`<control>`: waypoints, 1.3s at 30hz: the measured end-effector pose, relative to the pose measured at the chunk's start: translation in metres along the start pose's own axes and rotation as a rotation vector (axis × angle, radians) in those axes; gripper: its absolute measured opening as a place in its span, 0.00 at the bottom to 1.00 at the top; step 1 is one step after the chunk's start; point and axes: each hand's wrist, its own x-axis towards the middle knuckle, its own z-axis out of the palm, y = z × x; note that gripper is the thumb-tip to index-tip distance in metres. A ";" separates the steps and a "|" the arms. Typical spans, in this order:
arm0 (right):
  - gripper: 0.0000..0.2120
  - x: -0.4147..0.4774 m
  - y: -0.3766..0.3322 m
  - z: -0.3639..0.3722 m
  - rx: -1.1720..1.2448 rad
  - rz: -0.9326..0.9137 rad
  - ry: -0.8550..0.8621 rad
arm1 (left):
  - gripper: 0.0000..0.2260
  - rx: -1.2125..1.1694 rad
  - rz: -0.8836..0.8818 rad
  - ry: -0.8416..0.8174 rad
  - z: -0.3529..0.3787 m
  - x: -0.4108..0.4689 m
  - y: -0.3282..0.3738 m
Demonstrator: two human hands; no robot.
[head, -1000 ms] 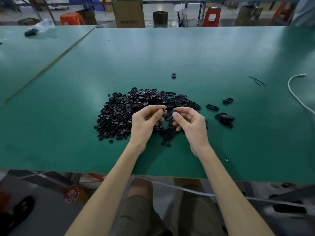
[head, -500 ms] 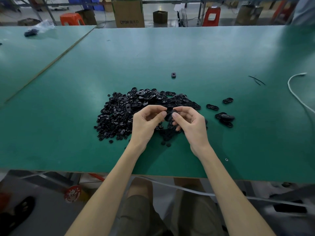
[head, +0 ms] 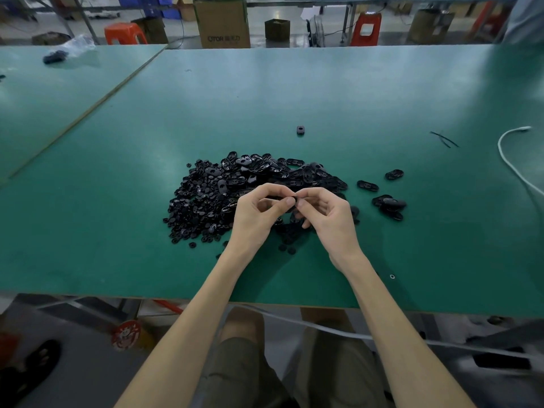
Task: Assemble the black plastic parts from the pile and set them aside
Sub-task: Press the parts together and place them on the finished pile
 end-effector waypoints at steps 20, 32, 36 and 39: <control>0.08 -0.002 -0.006 0.000 -0.074 0.006 -0.031 | 0.05 -0.003 0.018 0.054 -0.003 0.000 -0.003; 0.05 0.001 -0.002 0.000 -0.068 0.046 0.028 | 0.10 -0.035 -0.003 0.022 0.000 -0.001 0.002; 0.04 0.000 -0.001 0.000 -0.055 0.044 0.036 | 0.11 -0.052 -0.004 0.016 -0.001 -0.002 0.002; 0.03 0.000 -0.001 0.000 -0.041 0.045 0.046 | 0.10 -0.059 0.000 0.035 -0.001 -0.002 0.002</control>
